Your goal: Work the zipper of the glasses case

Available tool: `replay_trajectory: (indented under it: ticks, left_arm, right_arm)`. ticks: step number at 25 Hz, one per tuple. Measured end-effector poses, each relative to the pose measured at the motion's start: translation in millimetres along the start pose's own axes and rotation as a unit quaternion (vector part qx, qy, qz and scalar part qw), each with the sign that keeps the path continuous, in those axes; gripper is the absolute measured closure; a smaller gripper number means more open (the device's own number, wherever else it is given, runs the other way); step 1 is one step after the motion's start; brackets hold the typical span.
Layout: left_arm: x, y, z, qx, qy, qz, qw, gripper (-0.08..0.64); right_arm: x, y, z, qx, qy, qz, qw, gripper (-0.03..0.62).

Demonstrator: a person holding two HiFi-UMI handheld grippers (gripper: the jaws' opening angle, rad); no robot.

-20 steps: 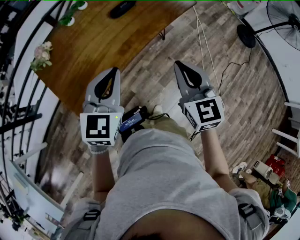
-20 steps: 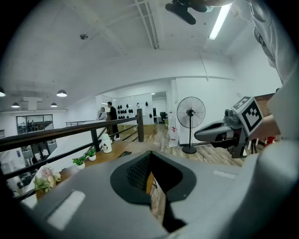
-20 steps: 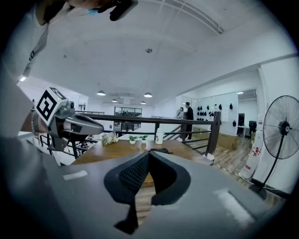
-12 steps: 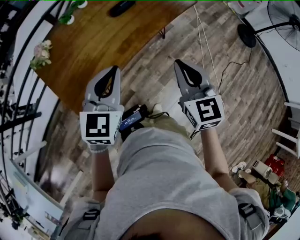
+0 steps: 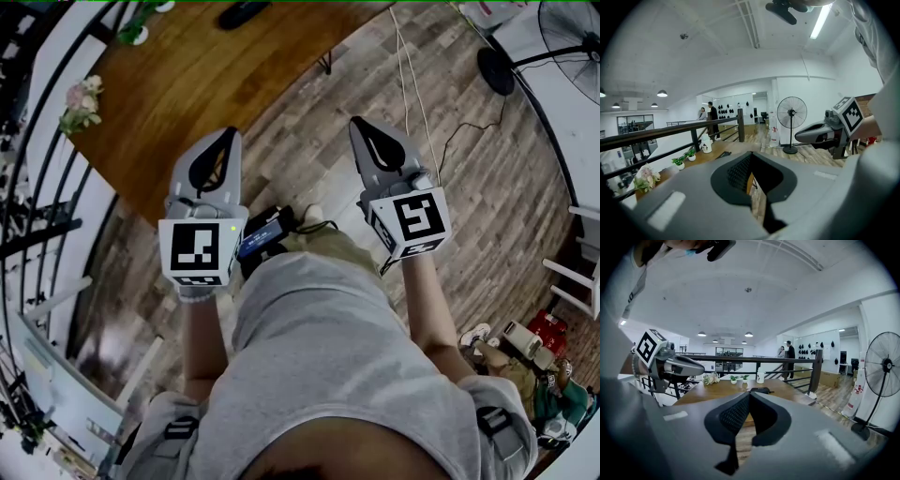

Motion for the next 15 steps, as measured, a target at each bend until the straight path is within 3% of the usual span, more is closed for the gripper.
replay_trajectory:
  ticks: [13, 15]
  left_arm:
    - [-2.4, 3.6, 5.8, 0.007, -0.007, -0.018, 0.9998, 0.551]
    - [-3.0, 6.0, 7.0, 0.004, -0.008, -0.021, 0.9997, 0.531]
  right_arm:
    - [1.0, 8.3, -0.6, -0.002, 0.016, 0.027, 0.999, 0.589]
    - [0.8, 8.4, -0.9, 0.002, 0.02, 0.031, 0.999, 0.531]
Point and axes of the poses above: the fingertips, and each gripper's own axes: z forward along the fingers, y to its right, x out of its top, the point moved 2 cm from there along -z, backward along the fingers, and after that the axes turned 2 degrees about z, right-handed, at the moved point
